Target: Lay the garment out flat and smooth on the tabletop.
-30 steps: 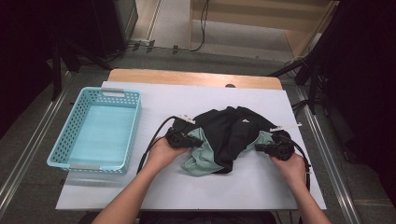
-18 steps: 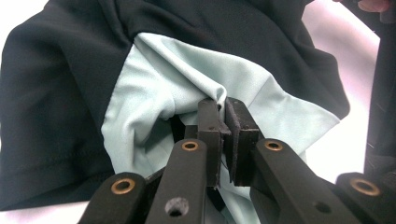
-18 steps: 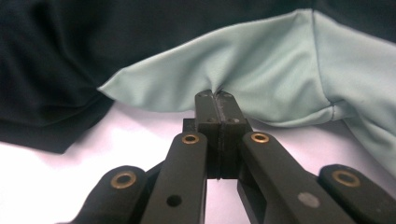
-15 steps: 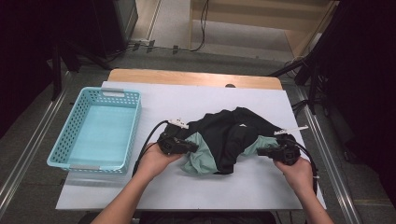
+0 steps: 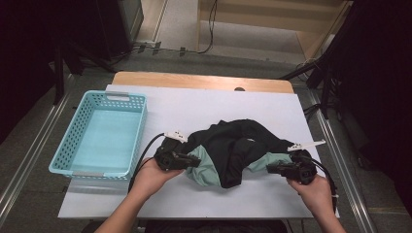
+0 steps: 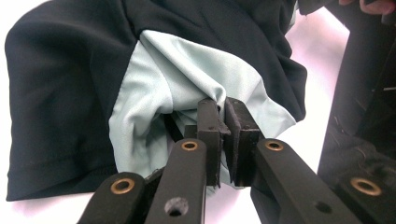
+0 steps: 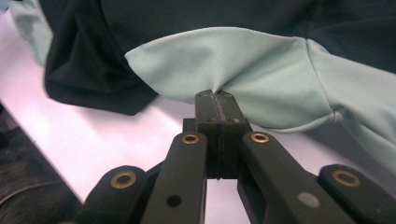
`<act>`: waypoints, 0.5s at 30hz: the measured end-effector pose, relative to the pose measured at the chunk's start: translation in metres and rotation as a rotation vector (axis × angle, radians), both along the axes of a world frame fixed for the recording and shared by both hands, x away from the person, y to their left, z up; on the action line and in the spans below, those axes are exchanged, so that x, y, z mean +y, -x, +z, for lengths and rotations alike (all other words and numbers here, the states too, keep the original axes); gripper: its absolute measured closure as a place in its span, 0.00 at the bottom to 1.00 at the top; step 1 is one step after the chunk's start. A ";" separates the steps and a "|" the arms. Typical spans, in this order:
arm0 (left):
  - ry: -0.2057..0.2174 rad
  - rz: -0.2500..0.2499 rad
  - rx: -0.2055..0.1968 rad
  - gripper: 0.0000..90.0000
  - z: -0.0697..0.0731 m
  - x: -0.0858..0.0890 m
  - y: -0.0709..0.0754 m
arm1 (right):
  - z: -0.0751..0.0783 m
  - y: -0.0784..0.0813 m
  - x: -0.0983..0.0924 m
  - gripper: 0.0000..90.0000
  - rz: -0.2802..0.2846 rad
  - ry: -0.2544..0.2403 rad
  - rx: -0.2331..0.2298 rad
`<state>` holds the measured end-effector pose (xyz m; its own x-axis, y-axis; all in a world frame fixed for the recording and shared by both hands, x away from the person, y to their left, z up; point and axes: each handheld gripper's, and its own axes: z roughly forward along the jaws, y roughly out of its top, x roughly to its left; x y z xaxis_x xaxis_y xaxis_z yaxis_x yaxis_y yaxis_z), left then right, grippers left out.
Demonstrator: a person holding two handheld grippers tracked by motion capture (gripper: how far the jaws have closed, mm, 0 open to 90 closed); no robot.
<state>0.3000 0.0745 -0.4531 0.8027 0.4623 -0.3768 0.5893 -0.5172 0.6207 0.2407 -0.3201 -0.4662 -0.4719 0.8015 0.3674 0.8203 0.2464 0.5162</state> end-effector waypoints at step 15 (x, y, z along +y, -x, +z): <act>0.015 -0.016 -0.028 0.90 0.010 -0.001 0.012 | 0.011 0.020 0.001 0.77 -0.020 -0.019 -0.076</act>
<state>0.2884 0.0739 -0.4432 0.8200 0.4442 -0.3608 0.5635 -0.5168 0.6445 0.2208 -0.3187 -0.4549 -0.4829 0.8043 0.3463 0.7831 0.2196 0.5819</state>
